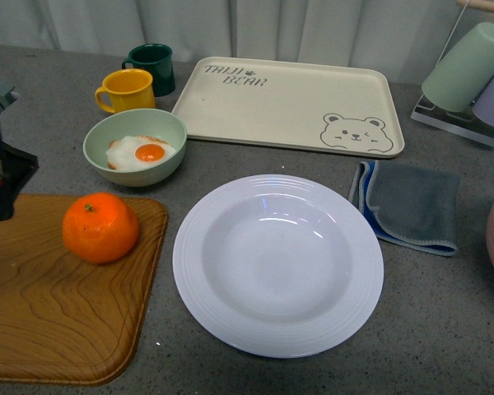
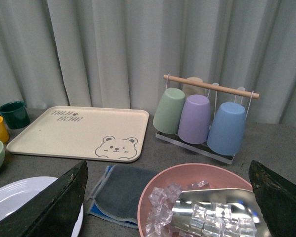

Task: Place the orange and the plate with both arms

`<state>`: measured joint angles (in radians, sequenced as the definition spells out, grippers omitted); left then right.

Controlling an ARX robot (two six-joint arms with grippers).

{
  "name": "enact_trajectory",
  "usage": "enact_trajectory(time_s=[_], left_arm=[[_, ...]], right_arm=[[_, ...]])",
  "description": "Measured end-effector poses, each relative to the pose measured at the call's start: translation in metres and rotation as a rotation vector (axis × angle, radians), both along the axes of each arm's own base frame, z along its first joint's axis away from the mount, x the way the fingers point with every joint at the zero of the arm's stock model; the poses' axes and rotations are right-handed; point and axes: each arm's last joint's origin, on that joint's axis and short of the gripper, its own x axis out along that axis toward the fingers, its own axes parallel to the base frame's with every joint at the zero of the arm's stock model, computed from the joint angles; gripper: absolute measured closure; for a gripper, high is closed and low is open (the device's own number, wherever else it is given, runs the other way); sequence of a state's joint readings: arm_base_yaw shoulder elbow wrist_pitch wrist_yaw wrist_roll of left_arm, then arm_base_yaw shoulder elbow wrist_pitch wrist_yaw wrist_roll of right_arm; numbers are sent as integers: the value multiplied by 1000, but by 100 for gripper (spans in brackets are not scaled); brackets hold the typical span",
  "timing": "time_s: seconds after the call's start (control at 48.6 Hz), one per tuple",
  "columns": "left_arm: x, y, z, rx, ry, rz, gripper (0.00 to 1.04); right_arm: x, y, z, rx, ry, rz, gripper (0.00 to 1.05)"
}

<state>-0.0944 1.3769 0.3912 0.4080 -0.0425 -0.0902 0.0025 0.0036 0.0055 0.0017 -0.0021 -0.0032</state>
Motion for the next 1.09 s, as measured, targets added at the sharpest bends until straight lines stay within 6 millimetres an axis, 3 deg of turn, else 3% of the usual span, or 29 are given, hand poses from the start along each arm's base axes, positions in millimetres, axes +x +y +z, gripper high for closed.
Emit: enact_trajectory(time_s=[0.329, 0.597, 1.09], left_arm=[[36, -10, -25, -32, 143, -57, 7], [48, -24, -41, -32, 215, -131, 7], [59, -27, -56, -34, 291, -141, 7]], right_arm=[[0, 0, 0, 0, 0, 0, 9], [0, 0, 0, 0, 0, 0, 9], [0, 0, 0, 0, 0, 0, 9]])
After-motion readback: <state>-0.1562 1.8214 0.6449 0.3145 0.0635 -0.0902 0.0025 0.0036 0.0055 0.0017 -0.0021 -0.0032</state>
